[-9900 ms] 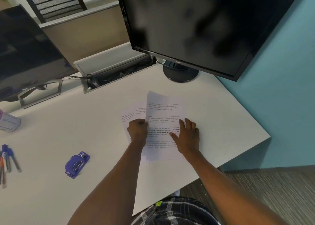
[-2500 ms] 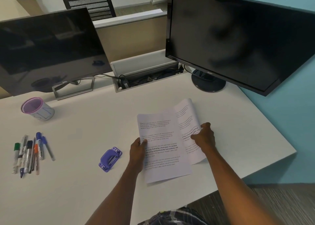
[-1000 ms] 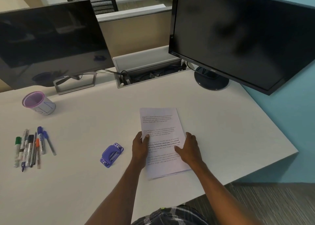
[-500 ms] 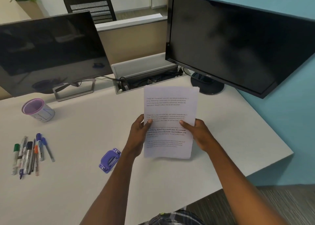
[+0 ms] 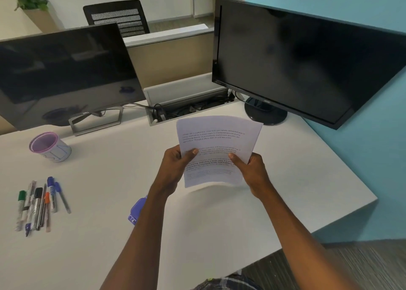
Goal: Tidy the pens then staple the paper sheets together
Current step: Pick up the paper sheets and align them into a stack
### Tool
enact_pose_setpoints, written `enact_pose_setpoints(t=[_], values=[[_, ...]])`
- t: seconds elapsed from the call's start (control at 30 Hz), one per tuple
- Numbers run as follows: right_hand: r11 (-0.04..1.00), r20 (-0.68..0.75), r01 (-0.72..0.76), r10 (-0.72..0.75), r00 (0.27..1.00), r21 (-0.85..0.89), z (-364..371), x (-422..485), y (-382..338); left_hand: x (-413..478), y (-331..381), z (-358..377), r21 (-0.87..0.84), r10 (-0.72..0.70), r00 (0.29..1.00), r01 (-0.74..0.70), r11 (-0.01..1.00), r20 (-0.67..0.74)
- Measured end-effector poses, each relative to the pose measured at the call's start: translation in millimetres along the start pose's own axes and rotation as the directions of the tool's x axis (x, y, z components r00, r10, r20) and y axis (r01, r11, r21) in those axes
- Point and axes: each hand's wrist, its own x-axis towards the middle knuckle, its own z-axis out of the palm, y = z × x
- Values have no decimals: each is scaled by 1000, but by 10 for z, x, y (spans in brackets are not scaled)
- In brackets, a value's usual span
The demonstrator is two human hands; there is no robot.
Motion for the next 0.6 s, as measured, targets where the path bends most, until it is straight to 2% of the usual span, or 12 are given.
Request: enact_pose_setpoints(t=[0.3,0.5,0.6], values=[[999,37,-48,48,998,-3,-18,-46,138,-89,-206,-6,8,-75,997,75,997,15],[998,32,-49,48,998,26,-37,-35,159,-65,-244,-48,8,-74,997,74,997,27],[997,50,-70,68,996,22,-31,-53,190,-41,-287,-34,78,-107,993,103,992,52]])
